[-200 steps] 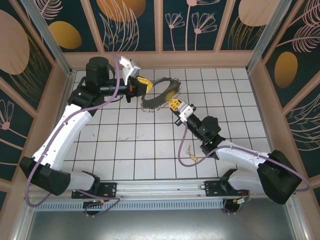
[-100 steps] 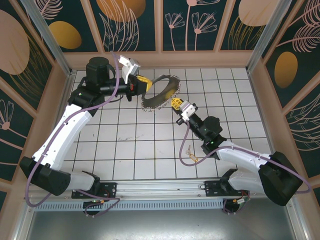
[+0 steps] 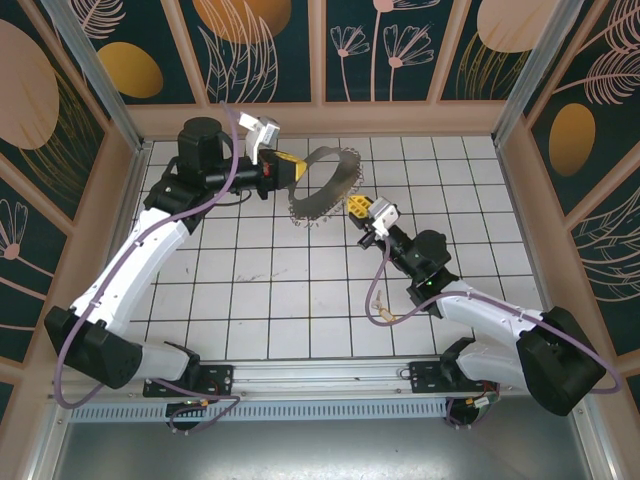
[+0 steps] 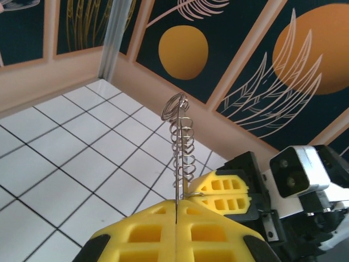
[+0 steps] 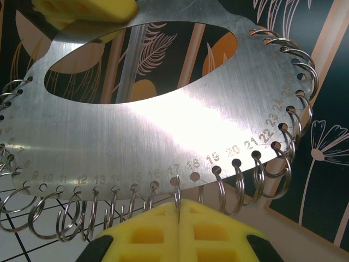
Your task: Put the keys on the keyring
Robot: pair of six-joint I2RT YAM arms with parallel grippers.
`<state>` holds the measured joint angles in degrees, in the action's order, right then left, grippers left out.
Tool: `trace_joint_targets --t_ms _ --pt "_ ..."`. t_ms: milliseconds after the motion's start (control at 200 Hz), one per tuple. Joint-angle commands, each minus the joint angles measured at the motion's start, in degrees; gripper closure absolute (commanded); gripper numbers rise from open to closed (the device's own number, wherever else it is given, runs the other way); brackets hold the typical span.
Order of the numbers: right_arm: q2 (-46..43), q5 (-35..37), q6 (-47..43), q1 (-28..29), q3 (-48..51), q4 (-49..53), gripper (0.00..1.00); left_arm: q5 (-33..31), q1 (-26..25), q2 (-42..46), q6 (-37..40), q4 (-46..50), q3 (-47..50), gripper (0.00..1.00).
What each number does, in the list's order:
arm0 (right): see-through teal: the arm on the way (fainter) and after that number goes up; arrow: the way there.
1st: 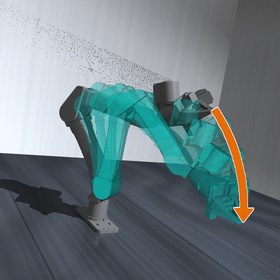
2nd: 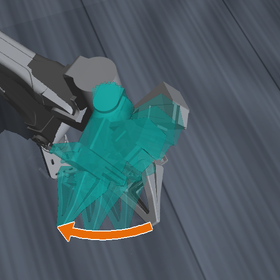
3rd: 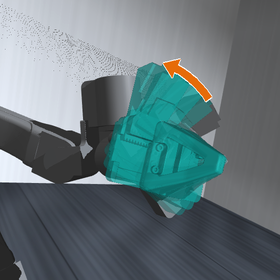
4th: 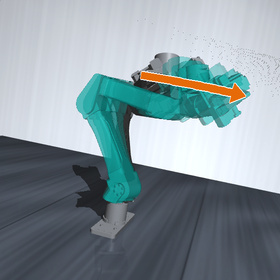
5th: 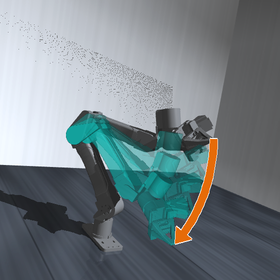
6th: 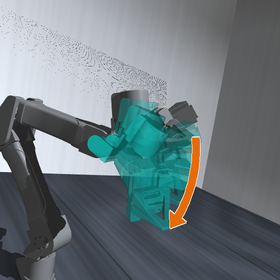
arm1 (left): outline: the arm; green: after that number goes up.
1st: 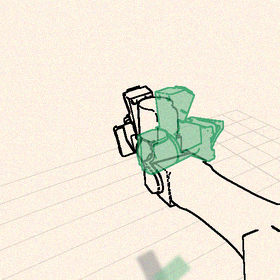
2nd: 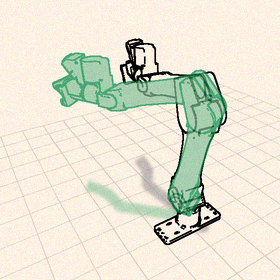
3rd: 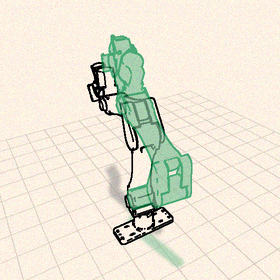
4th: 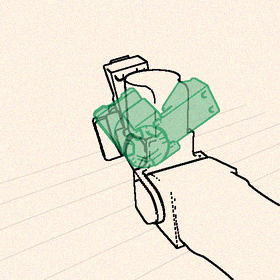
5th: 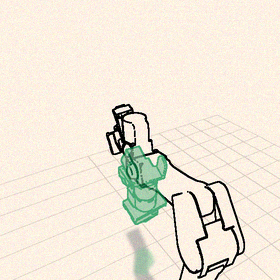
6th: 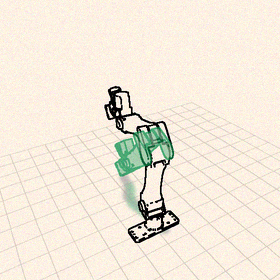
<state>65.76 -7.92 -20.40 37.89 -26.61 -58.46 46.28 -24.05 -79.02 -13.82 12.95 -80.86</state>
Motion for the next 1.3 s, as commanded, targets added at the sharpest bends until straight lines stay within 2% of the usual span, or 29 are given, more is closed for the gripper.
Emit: trace_joint_targets --t_ms 0,105,285,390,500,771,901,1066,1291 --pt "-1.55 -2.44 1.11 -0.36 -0.2 -5.46 1.0 3.93 0.22 -1.71 -4.16 -1.38 0.99 1.0" --pt "-1.42 -2.06 0.81 -0.53 -0.13 -6.26 1.0 5.43 0.32 -2.39 -5.98 -1.13 1.1 1.0" --pt "-1.94 -2.71 1.14 -0.9 0.42 -7.29 1.0 3.14 1.78 -2.41 -10.43 -3.22 2.73 1.0" --pt "-2.68 -0.81 1.02 -0.98 0.6 -6.48 1.0 3.48 3.29 -1.95 -12.73 -5.19 3.93 1.0" --pt "-3.26 1.07 -0.26 -1.02 0.27 -4.05 1.0 3.9 3.84 -1.41 -12.62 -5.42 4.13 1.0" --pt "-2.92 -0.74 -0.36 -0.99 -0.8 -3.4 1.0 4.07 3.84 -2.01 -12.89 -5.5 4.05 1.0" --pt "-3.17 -2.36 1.11 -1.32 -0.82 -4.79 1.0 7.39 3.84 -2.07 -12.89 -6.91 3.87 1.0" --pt "-2.49 -0.18 -9.13 1.79 -6.34 10.11 1.0 8.82 3.84 -1.11 -9.2 -5.42 2.82 1.0" --pt "-3.11 0.39 -12.38 2.28 -5.04 9.26 1.0 5.29 3.84 -0.52 -6.85 -2.52 1.87 1.0"
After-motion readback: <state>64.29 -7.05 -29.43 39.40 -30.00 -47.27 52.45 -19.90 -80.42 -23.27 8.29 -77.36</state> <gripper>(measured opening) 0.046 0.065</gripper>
